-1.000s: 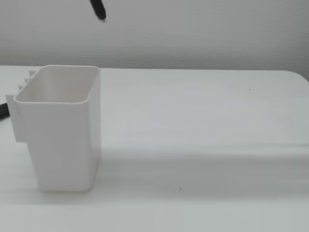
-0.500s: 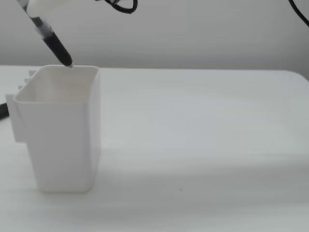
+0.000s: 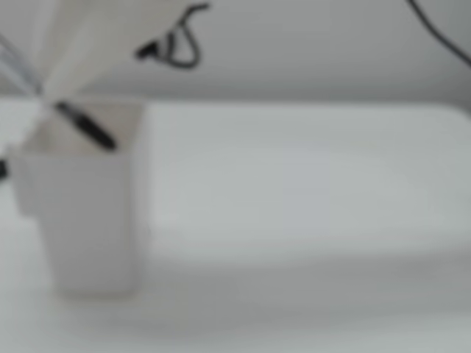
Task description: Pick up the pen and put it in the pen holder.
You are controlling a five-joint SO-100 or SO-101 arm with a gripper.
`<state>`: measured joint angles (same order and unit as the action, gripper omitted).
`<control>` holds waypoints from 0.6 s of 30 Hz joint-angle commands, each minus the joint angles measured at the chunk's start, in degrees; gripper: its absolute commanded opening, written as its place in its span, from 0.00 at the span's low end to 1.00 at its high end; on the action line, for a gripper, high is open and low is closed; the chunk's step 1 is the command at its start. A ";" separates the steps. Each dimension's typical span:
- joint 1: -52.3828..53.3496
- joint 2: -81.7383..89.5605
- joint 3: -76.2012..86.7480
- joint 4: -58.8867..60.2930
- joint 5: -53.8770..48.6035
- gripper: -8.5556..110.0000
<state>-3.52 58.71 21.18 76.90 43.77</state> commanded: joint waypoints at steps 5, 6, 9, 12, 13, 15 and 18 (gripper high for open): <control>0.88 1.41 -2.46 0.26 -1.58 0.09; 1.14 1.41 -2.46 0.26 -2.64 0.10; 1.23 1.41 -2.46 0.26 -5.27 0.13; 1.23 1.49 -2.55 2.20 -6.59 0.15; 1.23 1.49 -2.55 2.72 -6.59 0.16; 1.23 1.67 -2.64 3.52 -6.68 0.17; 2.90 3.87 -3.34 4.57 -8.96 0.18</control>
<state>-2.11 58.71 21.09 80.51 36.39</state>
